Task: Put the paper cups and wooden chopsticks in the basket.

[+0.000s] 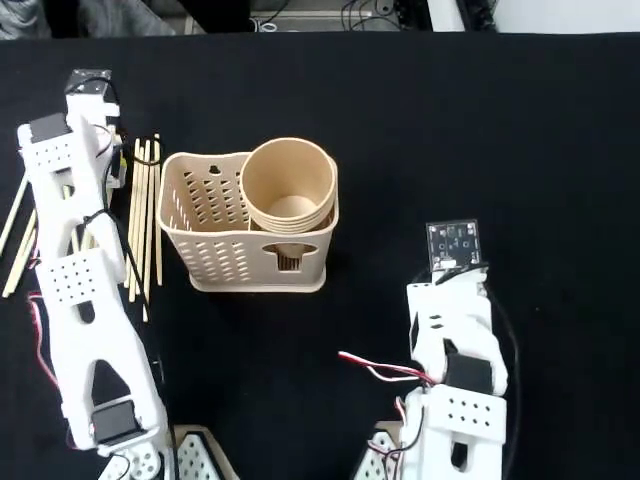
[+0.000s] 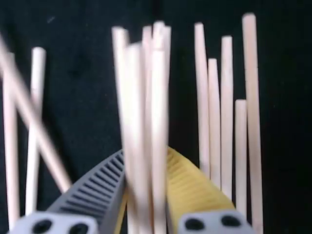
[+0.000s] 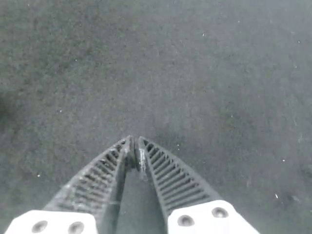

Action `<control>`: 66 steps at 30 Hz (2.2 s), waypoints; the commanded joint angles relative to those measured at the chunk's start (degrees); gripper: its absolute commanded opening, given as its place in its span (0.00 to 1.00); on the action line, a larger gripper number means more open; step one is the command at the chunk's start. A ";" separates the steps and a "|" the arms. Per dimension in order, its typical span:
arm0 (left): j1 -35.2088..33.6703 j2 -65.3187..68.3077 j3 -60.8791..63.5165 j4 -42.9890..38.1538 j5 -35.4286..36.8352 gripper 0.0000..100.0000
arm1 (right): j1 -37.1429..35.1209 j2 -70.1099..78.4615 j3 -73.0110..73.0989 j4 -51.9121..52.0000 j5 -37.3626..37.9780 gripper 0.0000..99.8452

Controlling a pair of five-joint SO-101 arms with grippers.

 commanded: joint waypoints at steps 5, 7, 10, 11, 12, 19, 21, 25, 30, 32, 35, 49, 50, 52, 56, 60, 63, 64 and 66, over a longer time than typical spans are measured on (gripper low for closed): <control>-1.36 1.32 -15.78 11.78 0.53 0.03 | 0.44 -0.84 -0.40 -1.14 -0.35 0.01; -1.27 1.49 -20.53 13.98 0.62 0.03 | 0.44 -0.84 -0.40 -1.14 -0.35 0.01; -1.36 0.97 -22.46 13.89 0.62 0.03 | 0.44 -0.84 -0.40 -1.14 -0.35 0.01; -1.27 0.18 -22.37 13.89 0.70 0.03 | 0.44 -0.84 -0.40 -1.14 -0.35 0.01; -1.10 -0.88 -22.29 13.89 0.97 0.03 | 0.44 -0.84 -0.40 -1.14 -0.35 0.01; -1.36 -9.23 -22.02 13.89 5.71 0.03 | 0.44 -0.84 -0.40 -1.14 -0.35 0.01; -1.36 -12.22 -21.67 13.89 7.12 0.03 | 0.44 -0.84 -0.40 -1.14 -0.35 0.01; -2.15 -17.76 -22.20 13.98 11.34 0.03 | 0.44 -0.84 -0.40 -1.14 -0.35 0.01; -2.33 -23.03 -22.29 13.98 13.27 0.03 | 0.44 -0.84 -0.40 -1.14 -0.35 0.01; -2.24 -24.53 -22.29 13.89 14.51 0.03 | 0.44 -0.84 -0.40 -1.14 -0.35 0.01; -2.07 -26.37 -22.29 13.89 16.26 0.03 | 0.44 -0.84 -0.40 -1.14 -0.35 0.01; -1.63 -37.63 -22.55 11.69 18.37 0.03 | 0.44 -0.84 -0.40 -1.14 -0.35 0.01; -1.63 -38.51 -22.55 11.60 18.46 0.03 | 0.44 -0.84 -0.40 -1.14 -0.35 0.01; -1.54 -40.26 -22.55 11.25 18.73 0.03 | 0.44 -0.84 -0.40 -1.14 -0.35 0.01; -1.63 -44.22 -22.55 9.85 21.27 0.03 | 0.44 -0.84 -0.40 -1.14 -0.35 0.01; -1.54 -48.00 -22.55 9.93 22.86 0.03 | 0.44 -0.84 -0.40 -1.14 -0.35 0.01; -1.54 -50.37 -22.46 10.02 24.09 0.03 | 0.44 -0.84 -0.40 -1.14 -0.35 0.01; -1.54 -51.08 -22.46 10.02 24.35 0.03 | 0.44 -0.84 -0.40 -1.14 -0.35 0.01; -1.54 -52.22 -22.46 10.11 25.32 0.03 | 0.44 -0.84 -0.40 -1.14 -0.35 0.01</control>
